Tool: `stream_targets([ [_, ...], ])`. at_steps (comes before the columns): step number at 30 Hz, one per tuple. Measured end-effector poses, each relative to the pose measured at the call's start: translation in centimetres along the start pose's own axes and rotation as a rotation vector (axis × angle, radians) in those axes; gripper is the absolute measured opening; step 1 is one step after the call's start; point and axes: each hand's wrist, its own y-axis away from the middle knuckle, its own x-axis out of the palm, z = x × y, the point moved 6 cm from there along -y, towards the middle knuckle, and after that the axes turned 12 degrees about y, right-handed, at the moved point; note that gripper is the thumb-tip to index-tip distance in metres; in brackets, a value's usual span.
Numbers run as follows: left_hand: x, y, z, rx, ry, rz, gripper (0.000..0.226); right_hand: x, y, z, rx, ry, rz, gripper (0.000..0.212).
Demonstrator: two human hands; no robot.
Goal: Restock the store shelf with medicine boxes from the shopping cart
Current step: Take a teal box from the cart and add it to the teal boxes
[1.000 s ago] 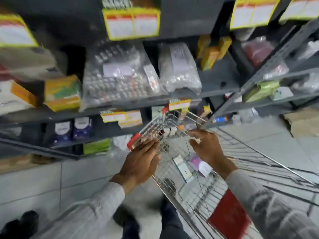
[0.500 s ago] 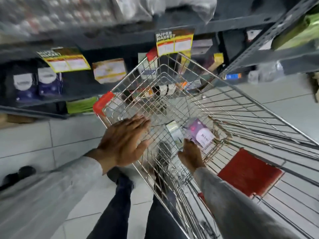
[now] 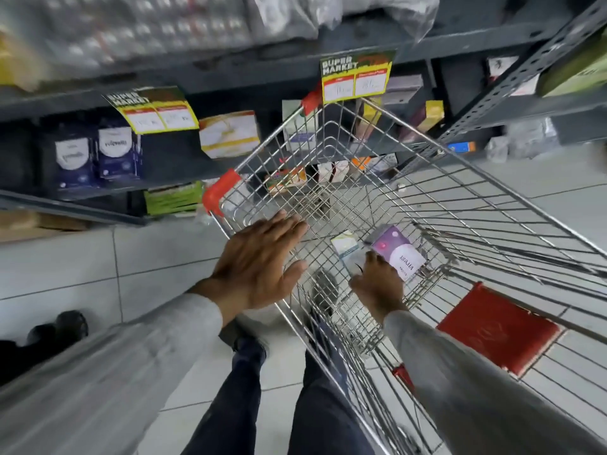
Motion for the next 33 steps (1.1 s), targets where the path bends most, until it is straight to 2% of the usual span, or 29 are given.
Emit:
stream_targets([
  [3,-1.0,0.6,-0.6,-0.020,0.059,-0.001,0.067,-5.4,3.2,1.3,-0.060,-0.027,-0.092,0.048],
  [5,-3.7,1.2,-1.9,-0.007,0.120,-0.074,0.059,-10.0,5.8,2.6,-0.102,-0.035,-0.151,0.045],
  [8,-9.8,2.8,-4.9,0.061,0.183,-0.247,0.051,-17.3,10.0,4.9,-0.109,-0.033,-0.281,0.039],
  [12,-20.8,5.2,-9.0,0.231,0.262,-0.559,0.045,-27.1,15.1,8.4,-0.149,-0.025,-0.559,0.056],
  [14,-26.9,6.7,-10.6,0.308,0.223,-0.707,0.045,-31.9,17.3,9.9,-0.182,-0.089,-0.734,0.064],
  [16,-32.7,7.8,-11.6,0.372,0.153,-0.838,0.045,-36.7,19.2,11.6,-0.216,-0.141,-0.862,0.062],
  [20,-42.4,8.2,-12.4,0.436,-0.007,-0.990,0.045,-45.9,21.8,14.2,-0.307,-0.266,-1.088,0.060],
  [23,-47.2,6.5,-12.2,0.417,-0.045,-1.004,0.046,-52.5,22.1,16.0,-0.361,-0.383,-1.146,0.058],
  [26,-49.9,3.9,-11.1,0.273,-0.098,-0.932,0.054,-58.9,20.7,17.6,-0.358,-0.449,-1.226,0.047],
  [29,-50.6,2.3,-9.6,0.108,-0.114,-0.834,0.065,-64.2,17.4,18.5,-0.321,-0.549,-1.192,0.043],
  [33,-50.1,1.3,-8.5,0.028,-0.203,-0.786,0.083,-68.8,12.9,17.5,-0.193,-0.640,-1.169,0.039],
])
